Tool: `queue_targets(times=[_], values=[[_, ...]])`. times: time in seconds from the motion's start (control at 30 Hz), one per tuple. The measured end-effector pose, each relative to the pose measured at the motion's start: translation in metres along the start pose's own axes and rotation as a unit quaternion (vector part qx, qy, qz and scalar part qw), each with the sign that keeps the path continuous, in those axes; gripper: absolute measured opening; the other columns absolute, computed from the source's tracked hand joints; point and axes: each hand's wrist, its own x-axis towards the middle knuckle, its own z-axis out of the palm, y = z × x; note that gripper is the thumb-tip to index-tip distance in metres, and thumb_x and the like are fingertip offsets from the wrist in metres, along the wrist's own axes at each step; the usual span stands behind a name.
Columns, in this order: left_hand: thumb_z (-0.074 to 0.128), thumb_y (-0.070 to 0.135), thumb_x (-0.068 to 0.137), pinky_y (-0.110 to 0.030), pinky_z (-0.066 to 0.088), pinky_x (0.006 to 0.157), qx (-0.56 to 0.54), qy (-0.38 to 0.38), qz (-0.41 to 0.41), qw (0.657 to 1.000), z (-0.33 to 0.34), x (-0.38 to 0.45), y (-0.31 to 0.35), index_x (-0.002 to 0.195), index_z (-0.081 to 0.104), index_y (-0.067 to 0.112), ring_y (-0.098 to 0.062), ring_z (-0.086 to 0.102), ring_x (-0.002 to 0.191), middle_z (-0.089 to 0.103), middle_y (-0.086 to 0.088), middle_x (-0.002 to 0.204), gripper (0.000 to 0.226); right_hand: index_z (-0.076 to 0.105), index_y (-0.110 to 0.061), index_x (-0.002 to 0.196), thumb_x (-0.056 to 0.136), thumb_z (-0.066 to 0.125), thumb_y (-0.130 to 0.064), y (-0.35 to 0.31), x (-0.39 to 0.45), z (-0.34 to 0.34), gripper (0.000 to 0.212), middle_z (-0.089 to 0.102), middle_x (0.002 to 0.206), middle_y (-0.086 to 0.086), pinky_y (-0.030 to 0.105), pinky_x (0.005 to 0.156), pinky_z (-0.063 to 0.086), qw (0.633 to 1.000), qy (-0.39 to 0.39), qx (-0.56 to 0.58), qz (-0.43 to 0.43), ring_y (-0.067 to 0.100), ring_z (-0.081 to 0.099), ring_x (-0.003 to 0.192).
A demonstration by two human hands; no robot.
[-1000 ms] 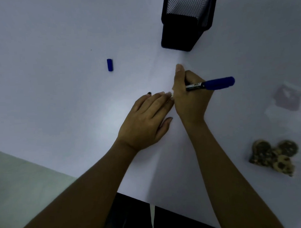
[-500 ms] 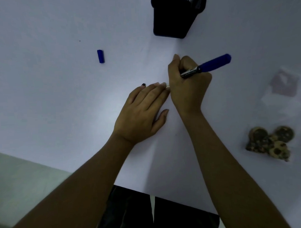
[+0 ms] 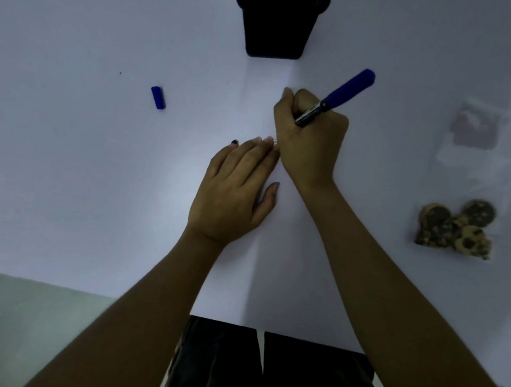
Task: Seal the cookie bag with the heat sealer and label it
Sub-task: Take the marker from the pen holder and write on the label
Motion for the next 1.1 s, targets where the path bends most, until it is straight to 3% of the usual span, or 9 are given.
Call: queue_targets(times=[0.17, 0.4, 0.67, 1.1], values=[[0.055, 0.032, 0.093, -0.039, 0.035, 0.109, -0.001, 0.004, 0.002, 1.0, -0.0008, 0.0, 0.0014, 0.129, 0.057, 0.003, -0.028, 0.054, 0.124, 0.061, -0.015, 0.13, 0.046, 0.048, -0.017, 0.06, 0.091, 0.057, -0.02, 0.001, 0.0002, -0.0005, 0.032, 0.046, 0.044, -0.001, 0.015, 0.043, 0.034, 1.0, 0.007, 0.008, 0.013, 0.009, 0.043, 0.037], [0.058, 0.033, 0.09, -0.04, 0.035, 0.109, -0.003, 0.004, 0.0, 1.0, -0.0009, -0.0006, 0.0013, 0.13, 0.056, 0.002, -0.027, 0.053, 0.123, 0.062, -0.015, 0.129, 0.05, 0.046, -0.018, 0.057, 0.09, 0.058, -0.019, 0.0033, -0.0008, 0.0011, 0.035, 0.033, 0.042, -0.018, 0.006, 0.046, 0.032, 0.999, 0.001, -0.028, 0.017, 0.0, 0.036, 0.036], [0.057, 0.033, 0.09, -0.039, 0.034, 0.11, -0.005, 0.006, -0.001, 1.0, -0.001, 0.0, 0.0026, 0.129, 0.055, 0.002, -0.027, 0.052, 0.122, 0.062, -0.016, 0.128, 0.05, 0.041, -0.024, 0.056, 0.09, 0.056, -0.022, 0.0024, 0.0001, 0.0014, 0.038, 0.033, 0.042, -0.018, 0.006, 0.047, 0.034, 0.999, 0.0, -0.032, 0.026, 0.001, 0.038, 0.037], [0.05, 0.026, 0.095, -0.041, 0.039, 0.108, -0.019, 0.006, -0.005, 1.0, -0.001, 0.0005, 0.0033, 0.128, 0.058, 0.002, -0.031, 0.056, 0.122, 0.062, -0.016, 0.129, 0.041, 0.044, -0.019, 0.058, 0.09, 0.057, -0.018, -0.0002, -0.0012, -0.001, 0.035, 0.032, 0.042, -0.019, 0.006, 0.047, 0.034, 1.0, 0.02, -0.018, 0.01, 0.002, 0.039, 0.036]])
